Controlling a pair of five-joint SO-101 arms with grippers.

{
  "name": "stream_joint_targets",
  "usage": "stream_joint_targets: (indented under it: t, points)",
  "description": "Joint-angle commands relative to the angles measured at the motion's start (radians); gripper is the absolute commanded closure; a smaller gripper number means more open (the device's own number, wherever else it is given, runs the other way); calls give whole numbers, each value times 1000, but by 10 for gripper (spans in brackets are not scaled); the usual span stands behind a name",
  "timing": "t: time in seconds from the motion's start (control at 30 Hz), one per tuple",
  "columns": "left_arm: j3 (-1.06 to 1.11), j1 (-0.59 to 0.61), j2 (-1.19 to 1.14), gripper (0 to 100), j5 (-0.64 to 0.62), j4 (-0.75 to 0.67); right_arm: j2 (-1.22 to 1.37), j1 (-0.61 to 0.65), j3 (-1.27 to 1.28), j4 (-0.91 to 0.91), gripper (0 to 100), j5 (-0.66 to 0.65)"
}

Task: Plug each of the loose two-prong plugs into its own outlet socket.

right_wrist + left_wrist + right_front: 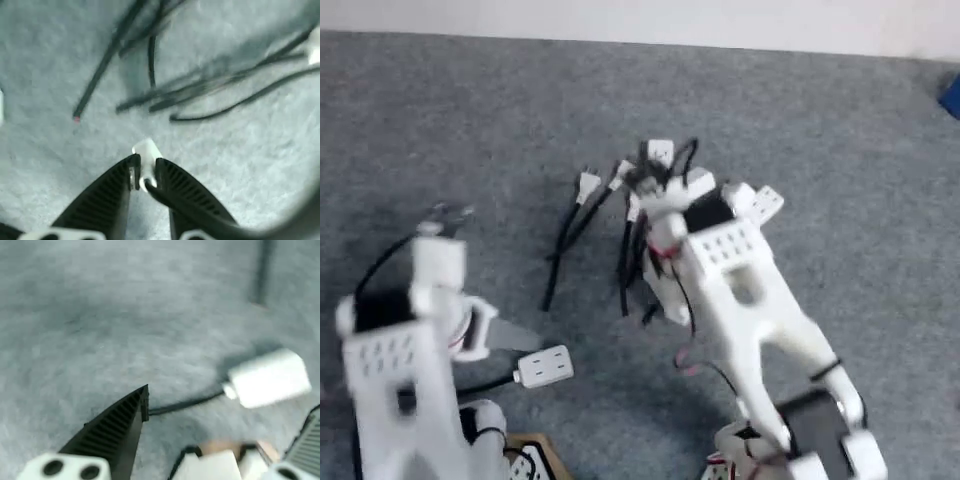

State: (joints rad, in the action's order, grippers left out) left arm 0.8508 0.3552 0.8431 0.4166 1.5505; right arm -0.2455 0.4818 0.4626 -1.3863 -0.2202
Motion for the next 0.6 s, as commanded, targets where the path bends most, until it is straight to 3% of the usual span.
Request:
stream_joint_targets:
  t: [0.0, 0.3, 0.57]
  points:
    - [-148, -170, -229, 550, 57, 64, -206, -16, 151, 70, 991, 14]
    - [-22, -381, -335, 550, 100, -100, -460, -19, 354, 91, 991, 15]
    - [117, -360, -366, 550, 209, -262, -519, -56, 435, 137, 991, 8]
